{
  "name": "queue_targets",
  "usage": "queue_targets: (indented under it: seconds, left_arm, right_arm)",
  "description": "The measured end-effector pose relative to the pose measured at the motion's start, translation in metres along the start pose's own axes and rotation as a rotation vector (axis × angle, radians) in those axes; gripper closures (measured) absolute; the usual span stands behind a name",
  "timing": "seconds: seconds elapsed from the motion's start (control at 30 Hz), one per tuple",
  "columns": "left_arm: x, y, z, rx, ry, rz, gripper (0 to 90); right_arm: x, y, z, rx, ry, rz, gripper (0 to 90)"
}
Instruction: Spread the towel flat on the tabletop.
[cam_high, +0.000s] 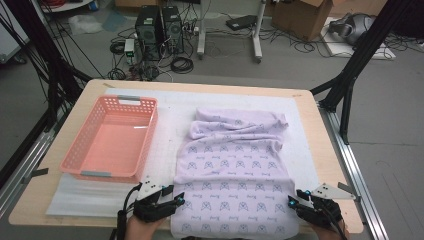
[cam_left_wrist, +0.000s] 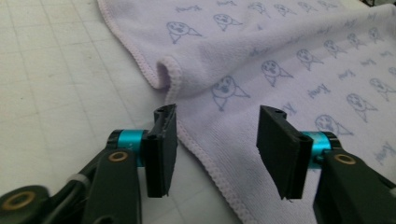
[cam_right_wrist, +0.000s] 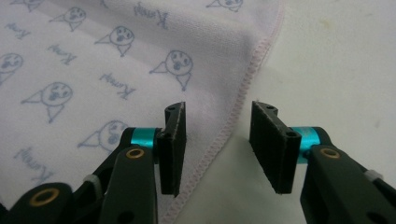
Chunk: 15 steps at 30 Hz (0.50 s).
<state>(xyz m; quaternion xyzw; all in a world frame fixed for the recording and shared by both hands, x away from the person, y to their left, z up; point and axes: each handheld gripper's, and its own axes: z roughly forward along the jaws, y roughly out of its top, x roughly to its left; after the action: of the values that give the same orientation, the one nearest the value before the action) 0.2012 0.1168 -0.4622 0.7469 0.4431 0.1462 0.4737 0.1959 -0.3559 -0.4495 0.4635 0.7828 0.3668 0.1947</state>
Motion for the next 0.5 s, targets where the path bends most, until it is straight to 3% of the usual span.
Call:
queue_targets:
  seconds: [0.03,0.07,0.1,0.13,0.27,0.5]
  left_arm:
    - [-0.004,-0.002,0.000,-0.009,0.040,0.034,62.4]
    - [-0.006,-0.003,0.000,-0.011,0.067,0.045,71.8]
    - [-0.005,-0.002,-0.002,0.003,0.049,0.010,82.1]
    - [-0.006,-0.003,-0.003,0.007,0.051,-0.007,85.3]
    - [-0.013,-0.009,-0.015,0.023,0.038,-0.010,86.1]
    - [-0.023,-0.020,-0.036,0.029,0.009,-0.031,86.1]
  right_arm:
    - [0.001,0.000,0.000,0.002,-0.001,-0.001,64.7]
    - [0.000,0.000,-0.001,0.003,0.009,0.006,80.0]
    - [0.000,-0.001,-0.003,0.005,0.026,0.009,84.9]
    - [0.001,-0.002,-0.003,0.001,0.026,0.016,86.3]
    - [0.003,-0.008,-0.013,0.009,0.043,0.032,87.1]
    - [0.008,-0.021,-0.036,0.000,0.084,0.009,87.2]
